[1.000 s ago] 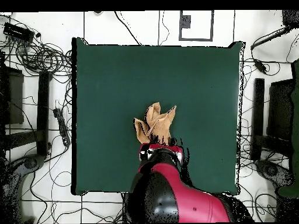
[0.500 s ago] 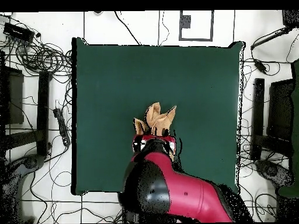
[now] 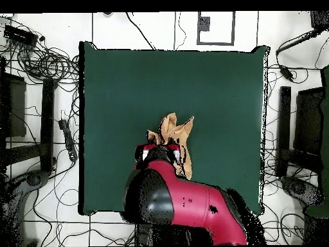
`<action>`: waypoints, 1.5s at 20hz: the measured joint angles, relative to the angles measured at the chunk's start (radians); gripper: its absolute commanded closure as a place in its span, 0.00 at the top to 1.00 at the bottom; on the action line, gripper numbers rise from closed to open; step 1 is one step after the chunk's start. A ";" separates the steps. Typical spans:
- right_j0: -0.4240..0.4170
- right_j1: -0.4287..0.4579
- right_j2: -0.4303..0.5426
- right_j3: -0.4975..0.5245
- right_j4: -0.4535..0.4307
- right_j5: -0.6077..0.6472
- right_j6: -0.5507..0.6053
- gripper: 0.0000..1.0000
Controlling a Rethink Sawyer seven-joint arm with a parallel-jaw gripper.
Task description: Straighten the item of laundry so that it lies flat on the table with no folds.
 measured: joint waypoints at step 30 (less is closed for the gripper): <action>0.149 0.510 -0.113 -0.236 0.076 0.001 0.000 1.00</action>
